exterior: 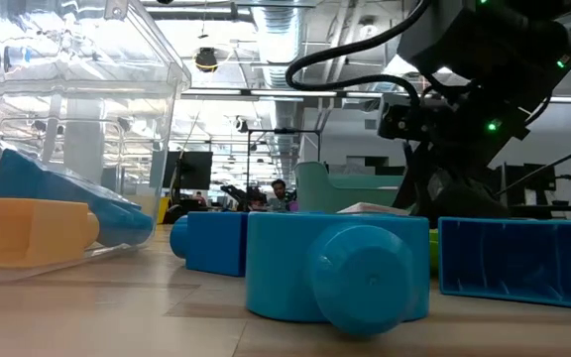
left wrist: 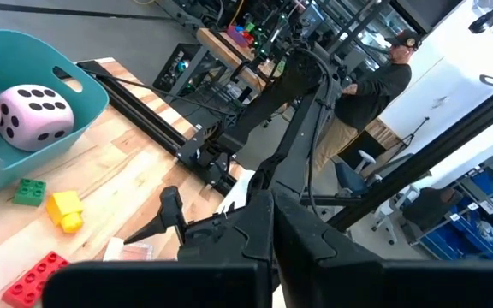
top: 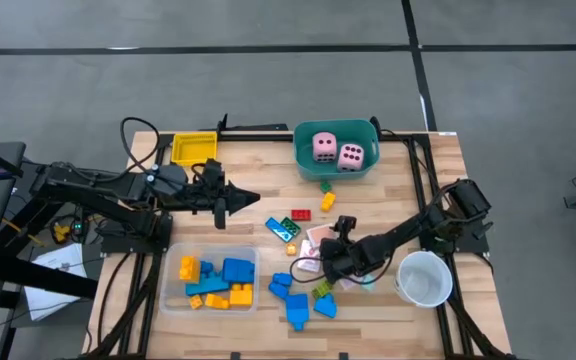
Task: Pick & Place Toys
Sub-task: Put the orange playing card into the yellow bin
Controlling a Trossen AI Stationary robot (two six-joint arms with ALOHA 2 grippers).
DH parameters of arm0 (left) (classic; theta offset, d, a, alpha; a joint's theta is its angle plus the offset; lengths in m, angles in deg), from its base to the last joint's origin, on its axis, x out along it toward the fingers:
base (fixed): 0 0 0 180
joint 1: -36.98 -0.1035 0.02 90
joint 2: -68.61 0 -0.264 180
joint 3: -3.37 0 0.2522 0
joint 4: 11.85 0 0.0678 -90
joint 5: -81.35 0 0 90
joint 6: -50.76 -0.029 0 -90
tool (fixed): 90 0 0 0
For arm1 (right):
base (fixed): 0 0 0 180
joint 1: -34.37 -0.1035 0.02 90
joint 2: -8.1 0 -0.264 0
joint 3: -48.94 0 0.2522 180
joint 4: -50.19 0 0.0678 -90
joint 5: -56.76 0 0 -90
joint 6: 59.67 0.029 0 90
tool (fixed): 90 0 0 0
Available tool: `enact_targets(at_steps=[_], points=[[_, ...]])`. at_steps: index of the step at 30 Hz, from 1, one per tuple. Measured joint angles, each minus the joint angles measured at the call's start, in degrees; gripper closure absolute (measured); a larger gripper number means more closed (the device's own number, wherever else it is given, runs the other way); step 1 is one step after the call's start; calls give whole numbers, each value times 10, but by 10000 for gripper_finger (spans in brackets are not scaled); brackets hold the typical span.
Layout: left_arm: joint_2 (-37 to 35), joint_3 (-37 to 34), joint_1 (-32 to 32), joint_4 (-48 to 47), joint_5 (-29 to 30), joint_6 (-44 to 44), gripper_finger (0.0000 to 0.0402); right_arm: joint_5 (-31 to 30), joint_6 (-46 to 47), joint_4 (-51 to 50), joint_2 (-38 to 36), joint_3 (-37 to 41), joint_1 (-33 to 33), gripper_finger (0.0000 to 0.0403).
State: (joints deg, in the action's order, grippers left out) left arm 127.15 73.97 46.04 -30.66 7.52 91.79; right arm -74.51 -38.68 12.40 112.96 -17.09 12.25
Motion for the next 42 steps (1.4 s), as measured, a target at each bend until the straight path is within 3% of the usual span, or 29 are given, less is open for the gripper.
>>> enact_targets(at_steps=[6, 13, 22, 30, 42], points=[[0, 0, 0, 0, 0, 0, 402, 12, 0, -7, 0, 0, 2, 206], [0, 0, 0, 0, 0, 0, 402, -25, -6, -57, -1, -21, -9, 341], [0, 0, 0, 0, 0, -1, 402, 9, 0, -105, -24, -91, -22, 341], [0, 0, 0, 0, 0, -3, 402, 32, 45, -124, -132, -103, -6, 341], [0, 0, 0, 34, 3, -92, 392, 200, 102, -103, -286, -103, 73, 341]])
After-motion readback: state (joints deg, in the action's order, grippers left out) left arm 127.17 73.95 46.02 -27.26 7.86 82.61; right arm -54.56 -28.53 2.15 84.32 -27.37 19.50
